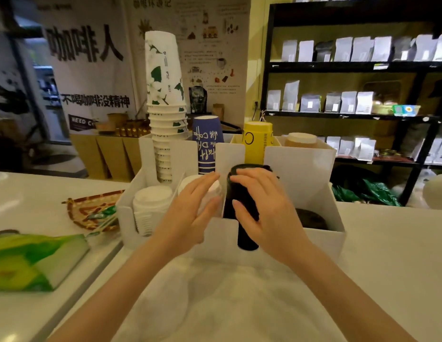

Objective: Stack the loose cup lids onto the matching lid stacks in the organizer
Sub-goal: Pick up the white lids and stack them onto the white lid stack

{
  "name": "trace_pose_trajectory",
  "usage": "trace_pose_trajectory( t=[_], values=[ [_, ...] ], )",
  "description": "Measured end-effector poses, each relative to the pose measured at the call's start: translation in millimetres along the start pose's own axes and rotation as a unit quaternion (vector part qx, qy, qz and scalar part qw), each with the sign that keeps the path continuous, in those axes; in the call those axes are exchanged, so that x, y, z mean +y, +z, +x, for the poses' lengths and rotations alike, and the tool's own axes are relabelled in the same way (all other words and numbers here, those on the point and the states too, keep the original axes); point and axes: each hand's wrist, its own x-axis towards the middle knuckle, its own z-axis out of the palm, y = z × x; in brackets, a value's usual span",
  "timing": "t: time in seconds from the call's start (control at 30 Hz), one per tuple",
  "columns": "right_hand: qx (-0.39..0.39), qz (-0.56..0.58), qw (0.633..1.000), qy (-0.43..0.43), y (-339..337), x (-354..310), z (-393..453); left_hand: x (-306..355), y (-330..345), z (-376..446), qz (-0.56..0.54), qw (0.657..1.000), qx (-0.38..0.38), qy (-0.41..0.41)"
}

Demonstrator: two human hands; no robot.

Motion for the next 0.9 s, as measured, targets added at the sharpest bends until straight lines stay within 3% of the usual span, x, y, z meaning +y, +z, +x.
trace_pose_trajectory(
  t=[0.1,0.3,0.53,0.7,0.9],
  values=[
    [-0.054,-0.004,0.995,-0.078,16.3,-24.3,-10.7,-12.2,-26.5,-19.4,-0.011,0.997,0.039,-0.06],
    [-0.231,-0.017,0.963,-0.135,53.4,-47.9,-45.8,-48.9,-59.5,-69.7,-0.033,0.983,0.006,-0.181],
    [-0.376,0.068,0.924,-0.017,69.4,-55.2,-69.0,-52.8,-66.2,-122.6,-0.057,0.962,-0.105,-0.246],
    [-0.426,0.14,0.893,0.047,72.9,-55.0,-74.3,-45.2,-64.8,-140.9,-0.037,0.95,-0.164,-0.264],
    [-0.39,0.176,0.902,0.058,75.5,-56.5,-80.7,-49.9,-59.4,-151.7,0.018,0.957,-0.191,-0.217]
  ],
)
